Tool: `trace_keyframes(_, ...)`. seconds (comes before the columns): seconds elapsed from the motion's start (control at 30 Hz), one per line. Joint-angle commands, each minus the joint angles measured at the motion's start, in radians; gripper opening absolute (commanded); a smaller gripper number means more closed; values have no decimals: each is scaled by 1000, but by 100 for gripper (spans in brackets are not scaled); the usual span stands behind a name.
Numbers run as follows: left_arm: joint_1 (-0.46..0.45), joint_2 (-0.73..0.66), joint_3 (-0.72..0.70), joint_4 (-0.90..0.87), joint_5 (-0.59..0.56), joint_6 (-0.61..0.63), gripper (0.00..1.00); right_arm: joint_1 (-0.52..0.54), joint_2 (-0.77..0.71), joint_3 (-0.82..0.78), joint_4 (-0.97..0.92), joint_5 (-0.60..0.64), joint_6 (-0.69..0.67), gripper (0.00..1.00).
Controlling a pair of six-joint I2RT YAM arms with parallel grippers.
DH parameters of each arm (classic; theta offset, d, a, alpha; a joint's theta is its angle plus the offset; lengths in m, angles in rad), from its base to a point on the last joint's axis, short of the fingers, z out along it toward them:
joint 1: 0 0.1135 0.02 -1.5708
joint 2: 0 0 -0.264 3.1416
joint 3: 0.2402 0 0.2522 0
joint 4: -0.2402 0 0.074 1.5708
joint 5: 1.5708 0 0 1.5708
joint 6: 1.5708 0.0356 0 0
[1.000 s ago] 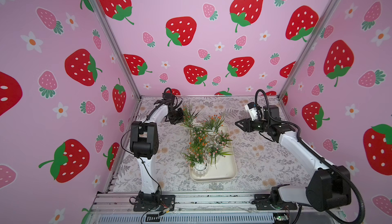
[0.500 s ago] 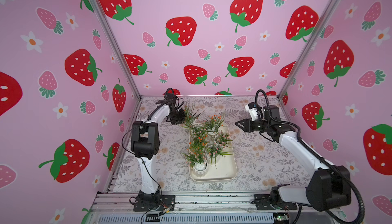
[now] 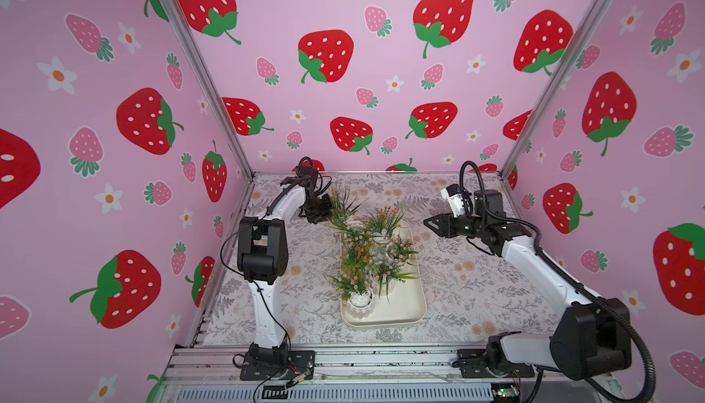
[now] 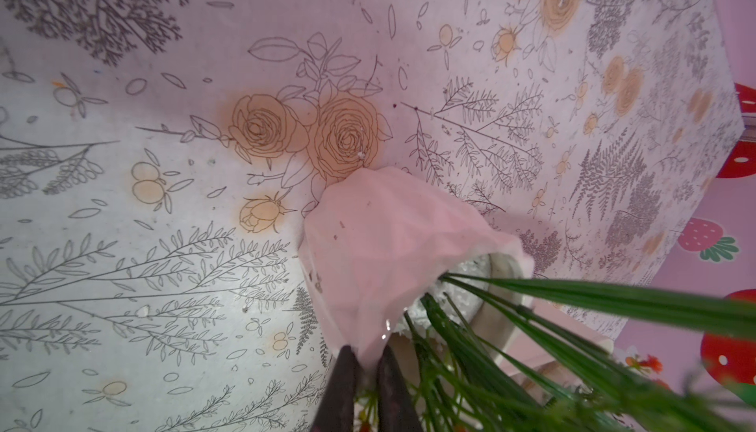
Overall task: Put the potted gypsophila into the storage box
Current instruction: Pick up the baby's breath potted plant from the center of the board.
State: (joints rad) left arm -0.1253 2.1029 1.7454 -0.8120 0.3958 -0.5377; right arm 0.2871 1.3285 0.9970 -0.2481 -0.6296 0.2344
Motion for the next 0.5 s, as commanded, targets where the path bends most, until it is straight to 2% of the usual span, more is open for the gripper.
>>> trace_keyframes(0.0,-13,49,6,-70,-18,21,7,-8,6,-12,-3,-17,-14,46)
trace_keyframes(0.1,-14,40,6,-70,-13,22,7,-8,6,-12,-2,-16,-13,45)
trace_keyframes(0.13,-14,34,4,-70,-11,22,2,-8,8,-12,-3,-18,-12,45)
trace_keyframes(0.2,-13,20,7,-69,-4,22,0,-8,8,-12,-3,-17,-10,45)
trace_keyframes(0.47,4,-89,-15,-26,49,1,0,-9,-7,-9,-3,-15,4,45)
